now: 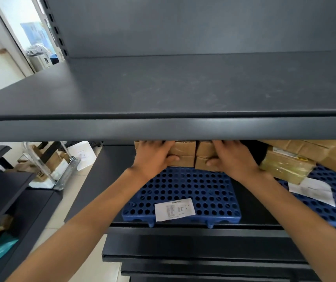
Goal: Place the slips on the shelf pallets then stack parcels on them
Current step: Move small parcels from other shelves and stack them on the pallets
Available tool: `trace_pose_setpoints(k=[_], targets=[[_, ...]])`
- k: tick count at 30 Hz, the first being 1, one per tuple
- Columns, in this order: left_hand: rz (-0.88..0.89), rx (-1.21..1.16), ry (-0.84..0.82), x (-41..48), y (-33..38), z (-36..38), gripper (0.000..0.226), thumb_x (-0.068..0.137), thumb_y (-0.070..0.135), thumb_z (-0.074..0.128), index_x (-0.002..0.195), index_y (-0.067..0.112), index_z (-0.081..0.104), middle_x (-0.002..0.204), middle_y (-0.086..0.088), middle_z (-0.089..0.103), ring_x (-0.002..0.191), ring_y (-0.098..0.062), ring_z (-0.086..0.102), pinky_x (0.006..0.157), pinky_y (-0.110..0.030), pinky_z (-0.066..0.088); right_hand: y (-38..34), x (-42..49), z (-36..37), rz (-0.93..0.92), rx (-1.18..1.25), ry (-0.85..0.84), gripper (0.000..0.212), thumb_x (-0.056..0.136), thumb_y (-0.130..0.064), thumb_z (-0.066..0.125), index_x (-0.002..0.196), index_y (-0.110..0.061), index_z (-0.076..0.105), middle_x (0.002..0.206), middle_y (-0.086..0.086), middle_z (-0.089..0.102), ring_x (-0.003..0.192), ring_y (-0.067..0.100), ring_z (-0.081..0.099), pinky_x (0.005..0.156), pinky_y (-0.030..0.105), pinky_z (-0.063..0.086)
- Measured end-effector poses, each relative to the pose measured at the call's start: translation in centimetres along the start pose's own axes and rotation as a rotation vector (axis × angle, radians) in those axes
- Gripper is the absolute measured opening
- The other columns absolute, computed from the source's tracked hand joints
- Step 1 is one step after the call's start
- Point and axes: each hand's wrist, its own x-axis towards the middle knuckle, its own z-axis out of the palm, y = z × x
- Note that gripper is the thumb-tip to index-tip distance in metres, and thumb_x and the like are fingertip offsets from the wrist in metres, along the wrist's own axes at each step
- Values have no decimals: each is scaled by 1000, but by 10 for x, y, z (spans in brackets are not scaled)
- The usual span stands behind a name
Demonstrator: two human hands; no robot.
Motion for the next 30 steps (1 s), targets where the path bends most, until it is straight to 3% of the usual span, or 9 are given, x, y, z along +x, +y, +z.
trace_pose_setpoints(k=[4,7,10,12,16,19,22,27,30], targets=[[7,-18,18,7,7,3,50,78,44,78,112,10,64,102,-14,69,95,-39,66,71,-45,52,-3,-7,2,11,-38,53,95,73,-33,81,141,-15,18,127,26,49,107,44,53,63,44,53],[-14,21,-8,8,7,4,56,81,51,70,122,15,60,114,-11,67,106,-36,63,78,-46,53,-8,-2,5,25,-32,49,92,78,-29,76,143,-17,11,138,23,40,121,43,45,81,46,51],[12,29,28,5,2,6,67,81,55,69,134,18,51,126,-11,62,114,-34,60,88,-47,51,-13,5,6,39,-57,31,97,77,-35,76,145,-17,9,148,19,29,136,41,30,105,50,37],[44,45,34,5,0,8,78,77,53,73,140,19,44,133,-11,57,123,-33,54,98,-47,46,-13,7,5,21,-83,27,97,76,-42,76,145,-17,14,149,17,28,138,40,25,112,51,30],[80,69,30,6,-2,11,92,72,52,75,147,17,35,141,-10,50,131,-32,45,111,-46,35,-6,9,3,-41,-100,41,95,75,-42,76,147,-20,17,148,15,27,138,39,24,108,54,35],[77,57,37,5,-3,10,93,72,52,75,148,18,34,141,-9,51,128,-31,47,111,-47,35,-5,14,4,-34,-91,11,99,76,-40,77,149,-24,13,147,14,25,136,39,24,87,51,53],[71,57,48,7,-2,10,90,73,54,72,147,18,36,140,-9,51,127,-31,48,111,-46,34,-4,18,4,-24,-75,-2,99,76,-37,77,150,-27,12,147,13,23,135,39,23,76,50,57],[61,54,-7,8,1,5,90,79,53,68,151,19,28,151,-11,40,138,-32,37,115,-46,26,-3,20,1,-21,-64,1,100,74,-41,77,149,-29,12,147,14,28,135,39,24,83,52,55],[77,-5,-55,8,0,-1,91,84,51,66,155,21,17,158,-9,29,144,-30,27,118,-45,21,1,18,-3,-59,-37,-3,101,75,-50,73,151,-30,9,152,13,24,139,36,21,104,55,37]])
